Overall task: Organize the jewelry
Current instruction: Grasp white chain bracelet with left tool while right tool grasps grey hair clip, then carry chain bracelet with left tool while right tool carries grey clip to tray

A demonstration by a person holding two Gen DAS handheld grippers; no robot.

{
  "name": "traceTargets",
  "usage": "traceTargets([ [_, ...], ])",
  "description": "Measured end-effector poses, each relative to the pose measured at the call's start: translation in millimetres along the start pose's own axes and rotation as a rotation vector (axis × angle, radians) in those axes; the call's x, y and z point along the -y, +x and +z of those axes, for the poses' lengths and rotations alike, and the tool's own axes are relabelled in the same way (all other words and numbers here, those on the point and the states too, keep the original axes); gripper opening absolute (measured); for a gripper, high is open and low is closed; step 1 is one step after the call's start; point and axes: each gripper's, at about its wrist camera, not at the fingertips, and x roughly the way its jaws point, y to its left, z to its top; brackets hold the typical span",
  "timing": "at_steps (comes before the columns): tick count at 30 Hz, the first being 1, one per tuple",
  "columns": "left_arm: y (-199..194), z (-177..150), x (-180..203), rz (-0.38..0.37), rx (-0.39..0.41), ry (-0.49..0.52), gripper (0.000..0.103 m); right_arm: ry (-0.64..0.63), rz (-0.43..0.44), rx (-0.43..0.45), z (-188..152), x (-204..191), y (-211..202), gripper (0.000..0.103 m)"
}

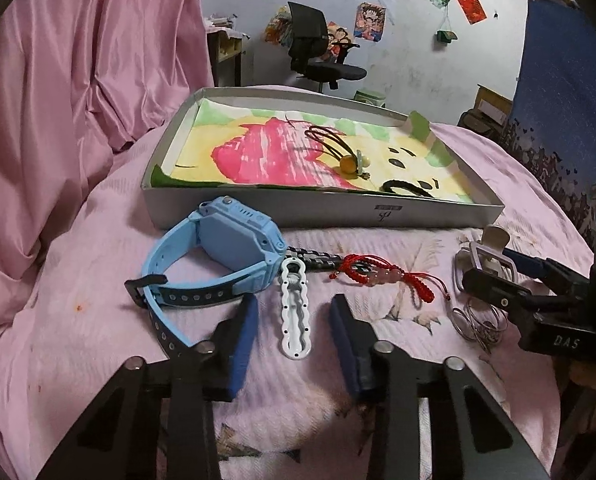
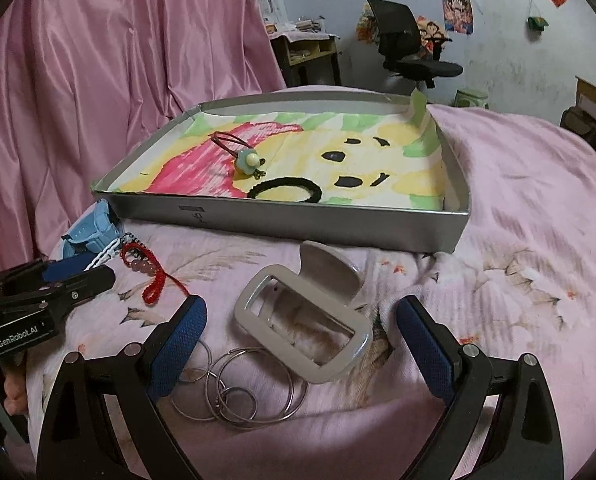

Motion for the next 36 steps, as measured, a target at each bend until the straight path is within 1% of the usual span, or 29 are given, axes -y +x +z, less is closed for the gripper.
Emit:
traceTargets([
  [1, 0, 0, 0, -0.003, -0.003, -0.001, 0.026, 0.006, 0.004, -0.002, 0, 1, 1, 0.085],
  [2, 0, -1, 0, -0.005, -0.005, -0.003, 0.023, 0.014, 0.001, -0.005, -1, 2, 2, 0.081],
  [3, 0, -1, 0, -0.005, -0.007, -0.004, 0.018, 0.020, 0.000, -0.007, -1, 3, 3, 0.074],
  [4, -1, -1, 0, -0.007, -0.010, -0.006, 0.013, 0.024, 0.002, -0.008, -1, 3, 4, 0.071],
  [6, -2, -1, 0, -0.011, -0.014, -0.005, 0.013, 0.030, 0.006, -0.008, -2, 3, 5, 0.068],
  [8, -4, -1, 1, -0.015, -0.016, -0.003, 0.013, 0.027, 0.009, -0.008, -3, 3, 5, 0.063],
  [14, -18, -5, 6, -0.044, -0.001, 0.014, 0.013, 0.030, 0.029, 0.019, -7, 5, -4, 0.062],
  [16, -24, -6, 9, -0.056, 0.010, 0.023, 0.013, 0.020, 0.036, 0.052, -9, 2, -11, 0.062],
  [20, -36, -1, 16, -0.068, 0.057, 0.037, 0.013, -0.012, 0.034, 0.126, -5, -4, -28, 0.062],
  [25, -45, 19, 20, -0.079, 0.129, 0.014, 0.013, -0.026, 0.052, 0.196, 13, -8, -45, 0.062],
  [31, -40, 53, 24, -0.067, 0.218, 0.016, 0.013, -0.029, 0.049, 0.240, 43, -10, -45, 0.062],
  [33, -34, 62, 25, -0.064, 0.227, 0.009, 0.013, -0.034, 0.043, 0.246, 53, -13, -40, 0.062],
  [36, -20, 76, 21, -0.058, 0.208, -0.018, 0.013, -0.024, 0.043, 0.238, 68, -14, -28, 0.062],
])
